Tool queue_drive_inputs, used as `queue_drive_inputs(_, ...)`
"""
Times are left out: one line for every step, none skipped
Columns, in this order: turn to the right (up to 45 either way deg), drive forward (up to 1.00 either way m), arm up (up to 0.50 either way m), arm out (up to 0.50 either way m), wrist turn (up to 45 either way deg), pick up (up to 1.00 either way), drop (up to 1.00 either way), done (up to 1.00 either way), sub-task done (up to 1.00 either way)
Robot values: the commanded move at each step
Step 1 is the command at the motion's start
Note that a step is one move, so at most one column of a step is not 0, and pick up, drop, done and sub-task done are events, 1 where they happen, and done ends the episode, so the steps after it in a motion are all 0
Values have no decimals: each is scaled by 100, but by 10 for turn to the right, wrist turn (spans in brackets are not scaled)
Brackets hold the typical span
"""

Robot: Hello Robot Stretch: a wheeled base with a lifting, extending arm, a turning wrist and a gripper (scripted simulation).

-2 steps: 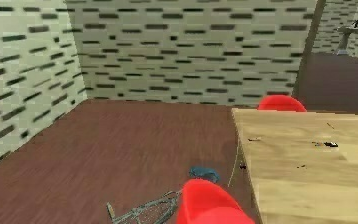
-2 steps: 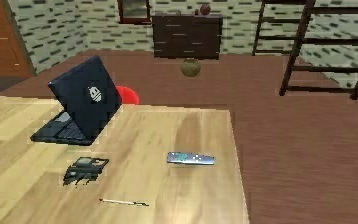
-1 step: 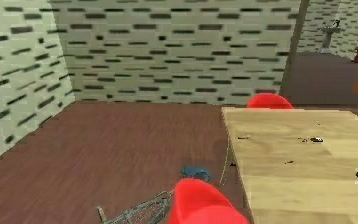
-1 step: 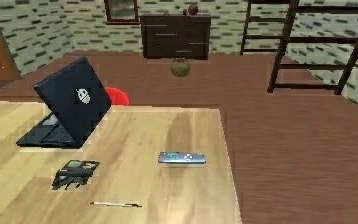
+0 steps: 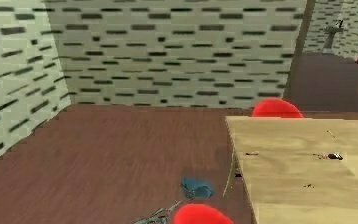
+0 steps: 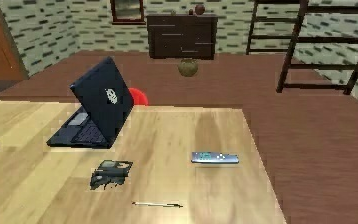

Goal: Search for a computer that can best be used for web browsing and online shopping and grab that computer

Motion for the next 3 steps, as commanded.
queue_drive_inputs(-210,0,0,0,0,0,0,0,0)
queue_drive_inputs(0,0,50,0,0,0,0,0,0)
queue_drive_inputs(0,0,38,0,0,0,0,0,0)
